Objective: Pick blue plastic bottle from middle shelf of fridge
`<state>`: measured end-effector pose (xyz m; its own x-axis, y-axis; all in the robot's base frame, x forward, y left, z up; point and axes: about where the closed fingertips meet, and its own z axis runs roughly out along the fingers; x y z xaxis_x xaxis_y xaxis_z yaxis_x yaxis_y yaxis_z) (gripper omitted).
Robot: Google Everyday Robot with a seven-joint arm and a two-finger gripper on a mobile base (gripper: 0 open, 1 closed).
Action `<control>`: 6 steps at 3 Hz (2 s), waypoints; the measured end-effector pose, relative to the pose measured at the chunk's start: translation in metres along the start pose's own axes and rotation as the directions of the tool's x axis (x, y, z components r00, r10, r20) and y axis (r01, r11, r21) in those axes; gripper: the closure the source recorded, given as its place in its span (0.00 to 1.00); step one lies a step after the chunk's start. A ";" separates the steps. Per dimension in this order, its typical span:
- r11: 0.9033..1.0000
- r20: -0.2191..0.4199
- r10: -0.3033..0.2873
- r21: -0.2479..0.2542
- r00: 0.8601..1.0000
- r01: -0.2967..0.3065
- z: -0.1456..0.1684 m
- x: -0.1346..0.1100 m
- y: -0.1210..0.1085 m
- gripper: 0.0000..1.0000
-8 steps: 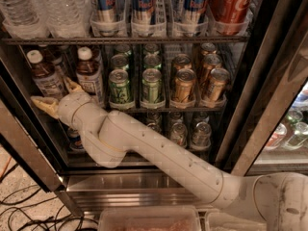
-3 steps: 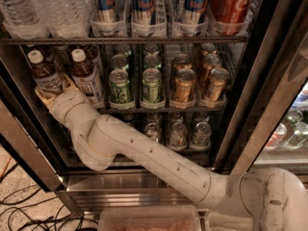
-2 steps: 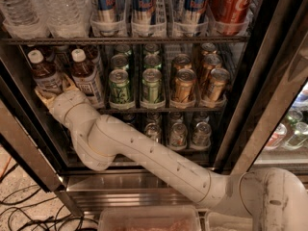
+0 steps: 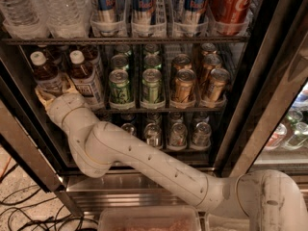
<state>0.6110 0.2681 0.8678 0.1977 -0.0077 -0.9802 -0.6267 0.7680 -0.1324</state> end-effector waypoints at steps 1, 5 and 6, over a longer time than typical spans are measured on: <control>1.000 0.018 -0.007 0.002 1.000 0.007 -0.003 -0.006 0.003 1.00; 0.989 0.103 -0.105 -0.092 0.989 0.114 -0.015 -0.052 0.017 1.00; 0.966 0.131 -0.200 -0.140 0.971 0.218 -0.026 -0.089 -0.003 1.00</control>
Offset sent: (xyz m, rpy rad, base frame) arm -0.0501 0.0060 0.0663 -0.0135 -0.2082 0.0724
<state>0.5761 0.2497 0.9512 0.4158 -0.0770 -0.9062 -0.6681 0.6502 -0.3618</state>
